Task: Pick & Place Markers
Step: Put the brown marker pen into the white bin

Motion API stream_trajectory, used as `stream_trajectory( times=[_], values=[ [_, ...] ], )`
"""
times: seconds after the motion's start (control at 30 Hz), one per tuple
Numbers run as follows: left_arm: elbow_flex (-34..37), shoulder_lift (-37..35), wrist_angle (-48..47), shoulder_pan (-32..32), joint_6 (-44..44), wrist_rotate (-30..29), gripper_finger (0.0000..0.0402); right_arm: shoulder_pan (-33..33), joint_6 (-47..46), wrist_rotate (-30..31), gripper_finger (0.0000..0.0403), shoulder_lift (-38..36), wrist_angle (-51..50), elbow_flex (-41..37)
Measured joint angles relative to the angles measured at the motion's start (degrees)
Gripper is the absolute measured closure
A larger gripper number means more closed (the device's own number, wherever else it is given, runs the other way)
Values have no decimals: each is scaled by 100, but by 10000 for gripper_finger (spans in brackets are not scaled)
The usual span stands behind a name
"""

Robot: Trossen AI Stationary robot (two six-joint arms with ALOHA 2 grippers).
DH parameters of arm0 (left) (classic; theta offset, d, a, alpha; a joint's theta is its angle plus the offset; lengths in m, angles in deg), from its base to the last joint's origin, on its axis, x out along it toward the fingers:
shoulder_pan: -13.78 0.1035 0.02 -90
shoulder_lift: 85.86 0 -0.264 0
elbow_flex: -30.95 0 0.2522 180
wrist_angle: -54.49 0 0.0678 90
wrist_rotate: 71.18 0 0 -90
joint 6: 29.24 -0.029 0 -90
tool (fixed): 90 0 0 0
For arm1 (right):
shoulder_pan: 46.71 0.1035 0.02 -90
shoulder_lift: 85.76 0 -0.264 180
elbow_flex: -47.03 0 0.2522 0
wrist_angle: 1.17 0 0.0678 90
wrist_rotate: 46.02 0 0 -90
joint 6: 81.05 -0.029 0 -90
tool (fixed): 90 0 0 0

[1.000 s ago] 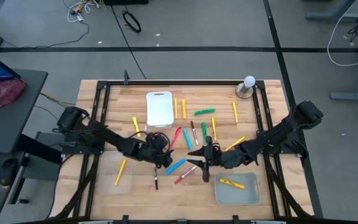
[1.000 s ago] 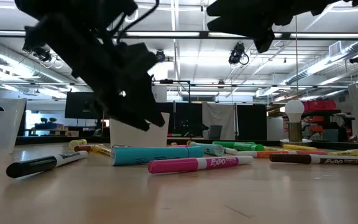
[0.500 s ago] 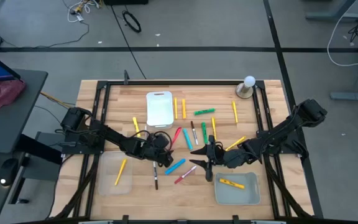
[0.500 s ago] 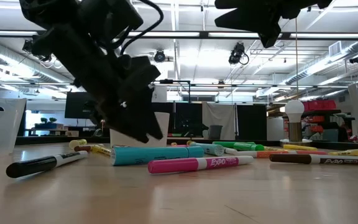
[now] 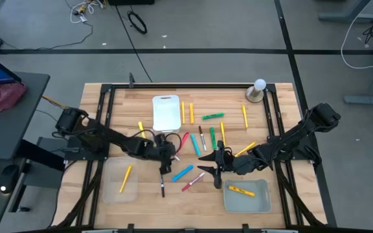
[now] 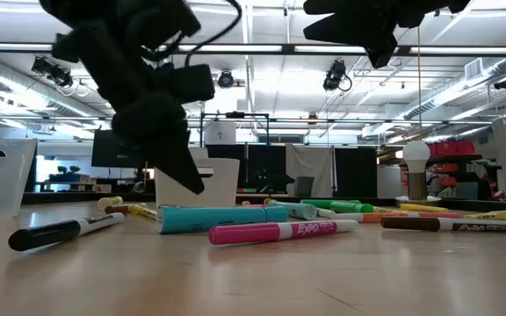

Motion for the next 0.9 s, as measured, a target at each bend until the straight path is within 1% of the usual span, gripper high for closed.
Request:
stream_trajectory(
  times=[0.07, 0.27, 0.43, 0.53, 0.7, 0.9],
  values=[
    [0, 3, -80, 165, -317, 265, 169, 0, 0, 0, 246, 1, 0, 0],
    [0, 27, -156, 427, -1272, 511, 178, 0, -17, 0, 246, 2, 0, 0],
    [-5, 168, -234, 548, -1417, 564, 189, 0, -17, -1, 246, 2, -7, 0],
    [-16, 277, -341, 616, -1413, 711, 200, 2, -17, 0, 246, 4, -11, 0],
    [-20, 354, -383, 641, -1413, 925, 235, 1, -17, 0, 246, 4, -15, 1],
    [-17, 362, -393, 637, -1418, 1029, 304, 1, -17, 0, 246, 4, -7, 0]
  ],
)
